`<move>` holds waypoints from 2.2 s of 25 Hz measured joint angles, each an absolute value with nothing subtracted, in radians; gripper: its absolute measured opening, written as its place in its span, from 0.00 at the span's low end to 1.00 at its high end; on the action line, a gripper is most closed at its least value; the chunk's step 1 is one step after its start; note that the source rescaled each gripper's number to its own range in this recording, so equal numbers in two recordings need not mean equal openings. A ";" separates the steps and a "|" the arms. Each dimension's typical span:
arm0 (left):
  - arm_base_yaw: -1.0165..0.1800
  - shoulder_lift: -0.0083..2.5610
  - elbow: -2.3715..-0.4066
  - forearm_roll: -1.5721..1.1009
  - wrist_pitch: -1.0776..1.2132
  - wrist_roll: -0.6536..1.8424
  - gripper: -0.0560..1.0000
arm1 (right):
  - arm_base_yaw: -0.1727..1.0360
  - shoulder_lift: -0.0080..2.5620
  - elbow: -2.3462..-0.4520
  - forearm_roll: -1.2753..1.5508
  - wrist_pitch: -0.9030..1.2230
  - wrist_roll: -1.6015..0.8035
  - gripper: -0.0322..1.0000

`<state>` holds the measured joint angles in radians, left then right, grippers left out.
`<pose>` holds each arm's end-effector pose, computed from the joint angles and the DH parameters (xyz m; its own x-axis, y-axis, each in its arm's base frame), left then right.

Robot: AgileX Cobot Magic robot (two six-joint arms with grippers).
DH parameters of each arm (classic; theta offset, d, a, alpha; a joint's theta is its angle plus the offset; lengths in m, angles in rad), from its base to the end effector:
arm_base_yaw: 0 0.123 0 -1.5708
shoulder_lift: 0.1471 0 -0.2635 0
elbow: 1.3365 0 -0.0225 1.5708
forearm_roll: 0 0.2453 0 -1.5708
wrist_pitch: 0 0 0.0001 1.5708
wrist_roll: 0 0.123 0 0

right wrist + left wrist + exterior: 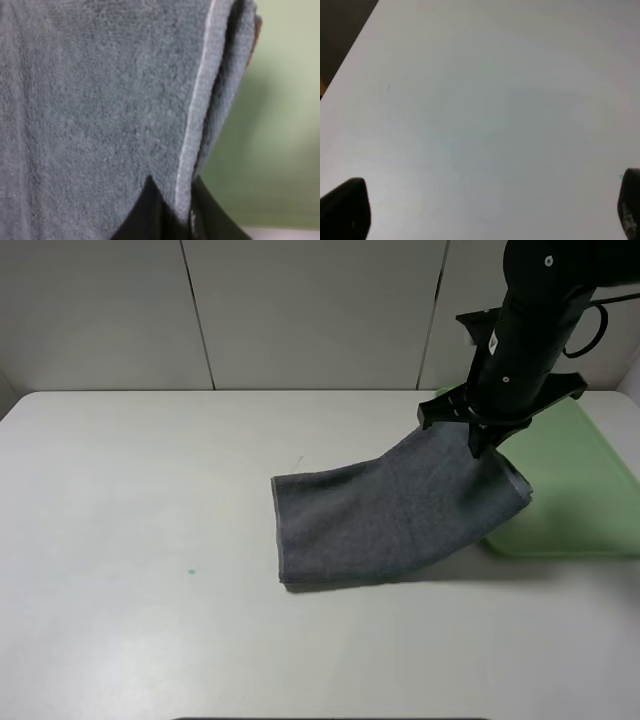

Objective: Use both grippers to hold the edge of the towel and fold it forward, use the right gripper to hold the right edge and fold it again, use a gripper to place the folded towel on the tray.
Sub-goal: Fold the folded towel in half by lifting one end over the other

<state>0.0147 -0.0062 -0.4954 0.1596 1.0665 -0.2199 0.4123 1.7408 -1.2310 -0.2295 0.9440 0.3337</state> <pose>0.0388 0.0177 0.2594 -0.4306 -0.1468 -0.8905 -0.2015 0.9774 -0.0636 0.3215 0.1159 0.1752 -0.9475 -0.2039 -0.2463 -0.1750 0.9754 -0.1342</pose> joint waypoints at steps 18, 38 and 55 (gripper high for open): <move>0.015 -0.006 -0.495 0.160 1.067 -0.220 1.00 | 0.507 1.741 -1.276 -0.152 0.989 0.313 0.07; 0.015 -0.006 -0.495 0.160 1.067 -0.220 1.00 | 0.697 1.905 -1.370 -0.092 0.919 0.394 0.07; 0.015 -0.006 -0.495 0.160 1.067 -0.220 1.00 | 0.730 1.940 -1.374 -0.007 0.861 0.413 0.07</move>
<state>0.0147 -0.0062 -0.4954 0.1596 1.0668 -0.2199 0.7298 1.9399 -1.3743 -0.0066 0.8605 0.4128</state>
